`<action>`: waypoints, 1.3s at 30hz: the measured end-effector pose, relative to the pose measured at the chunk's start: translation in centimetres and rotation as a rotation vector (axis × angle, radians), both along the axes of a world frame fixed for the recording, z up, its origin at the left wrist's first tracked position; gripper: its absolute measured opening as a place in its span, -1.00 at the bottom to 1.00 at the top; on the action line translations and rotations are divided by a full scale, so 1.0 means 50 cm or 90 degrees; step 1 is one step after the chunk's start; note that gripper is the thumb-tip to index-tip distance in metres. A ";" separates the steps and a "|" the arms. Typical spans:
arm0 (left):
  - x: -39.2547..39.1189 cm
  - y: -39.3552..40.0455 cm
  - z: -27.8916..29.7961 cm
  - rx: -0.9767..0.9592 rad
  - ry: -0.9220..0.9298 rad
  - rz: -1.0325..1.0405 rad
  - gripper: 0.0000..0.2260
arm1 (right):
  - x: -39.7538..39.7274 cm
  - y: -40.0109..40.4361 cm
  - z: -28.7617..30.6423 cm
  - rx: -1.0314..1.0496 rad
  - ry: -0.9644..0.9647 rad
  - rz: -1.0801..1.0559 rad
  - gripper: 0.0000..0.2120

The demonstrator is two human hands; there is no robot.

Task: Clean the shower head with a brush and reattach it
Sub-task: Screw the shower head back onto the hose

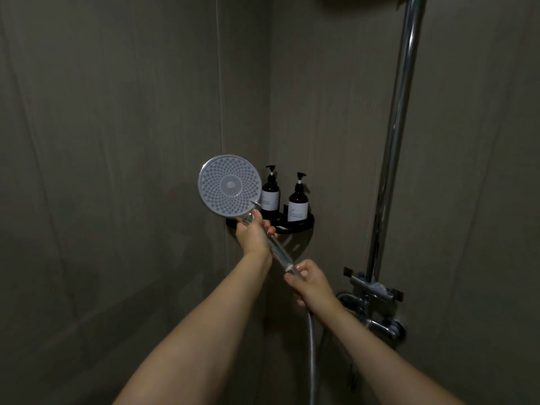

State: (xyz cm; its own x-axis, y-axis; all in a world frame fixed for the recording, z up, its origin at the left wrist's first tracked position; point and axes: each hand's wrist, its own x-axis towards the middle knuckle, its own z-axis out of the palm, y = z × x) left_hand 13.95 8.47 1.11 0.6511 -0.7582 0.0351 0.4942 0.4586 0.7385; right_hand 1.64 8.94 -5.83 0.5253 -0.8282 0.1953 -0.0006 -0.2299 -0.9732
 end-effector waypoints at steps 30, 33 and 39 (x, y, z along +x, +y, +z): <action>0.007 -0.011 -0.018 0.009 0.052 0.038 -0.90 | 0.014 -0.013 -0.019 -0.140 0.035 -0.122 -0.86; 0.002 -0.014 -0.019 0.012 0.044 0.023 -0.91 | 0.013 -0.010 -0.012 -0.028 -0.001 -0.095 -0.72; -0.001 -0.014 -0.021 0.014 0.034 0.032 -0.91 | 0.007 -0.014 -0.019 -0.078 0.036 -0.049 -0.80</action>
State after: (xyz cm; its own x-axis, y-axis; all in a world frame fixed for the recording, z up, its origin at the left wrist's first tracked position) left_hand 13.88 7.75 0.04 0.6884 -0.7252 -0.0165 0.5100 0.4678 0.7218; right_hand 2.00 8.26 -6.78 0.4735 -0.8383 0.2701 -0.0764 -0.3446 -0.9356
